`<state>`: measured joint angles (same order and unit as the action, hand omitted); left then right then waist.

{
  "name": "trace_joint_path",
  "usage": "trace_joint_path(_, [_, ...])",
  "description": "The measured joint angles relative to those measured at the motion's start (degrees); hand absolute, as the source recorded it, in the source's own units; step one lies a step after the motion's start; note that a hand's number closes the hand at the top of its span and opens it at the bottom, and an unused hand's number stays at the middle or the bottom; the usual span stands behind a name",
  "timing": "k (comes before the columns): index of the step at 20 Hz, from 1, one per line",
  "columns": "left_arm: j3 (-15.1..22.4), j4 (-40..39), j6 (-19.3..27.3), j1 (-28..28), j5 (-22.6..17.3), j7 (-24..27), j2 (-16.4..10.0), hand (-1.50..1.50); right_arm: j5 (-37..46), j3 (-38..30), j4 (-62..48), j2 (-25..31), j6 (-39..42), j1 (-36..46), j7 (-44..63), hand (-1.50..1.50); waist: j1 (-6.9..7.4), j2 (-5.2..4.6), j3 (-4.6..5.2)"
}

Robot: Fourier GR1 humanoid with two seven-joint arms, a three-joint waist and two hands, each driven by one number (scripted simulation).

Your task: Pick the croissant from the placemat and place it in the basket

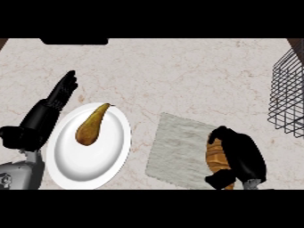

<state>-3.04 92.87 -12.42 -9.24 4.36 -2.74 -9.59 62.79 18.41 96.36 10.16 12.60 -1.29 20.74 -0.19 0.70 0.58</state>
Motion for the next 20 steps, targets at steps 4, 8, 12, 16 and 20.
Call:
trace_joint_path(4, [-0.8, -0.1, -0.4, 0.2, -0.1, 0.5, -0.4, 0.00, 2.3, 2.2, 5.9, -1.0, -0.9, -4.5, 2.8, 1.50, -0.07, -0.31, -0.29])
trace_joint_path(8, [-0.7, 0.6, -0.7, 1.5, -0.2, 1.0, -0.3, 0.00, -0.2, 2.9, 11.0, -3.7, -3.1, -8.2, 2.9, 1.50, -0.18, -0.47, -0.48])
trace_joint_path(12, [-0.8, 0.0, -0.8, 1.1, 0.1, 1.2, -0.5, 0.00, -5.8, 2.7, 18.0, -7.0, -5.4, -9.0, 2.7, 1.50, -0.39, -0.51, -0.56])
trace_joint_path(16, [-0.8, -0.3, -0.4, 0.7, 0.3, 1.2, -0.2, 0.00, -9.9, 3.6, 28.2, -8.9, -8.6, -9.7, 3.3, 1.50, -0.71, -0.42, -0.57])
trace_joint_path(20, [-0.8, -1.2, -0.3, 0.6, 0.6, 1.7, 0.0, 0.00, -10.9, 4.3, 36.7, -9.8, -8.8, -10.0, 7.4, 1.50, -0.61, -0.45, -0.54])
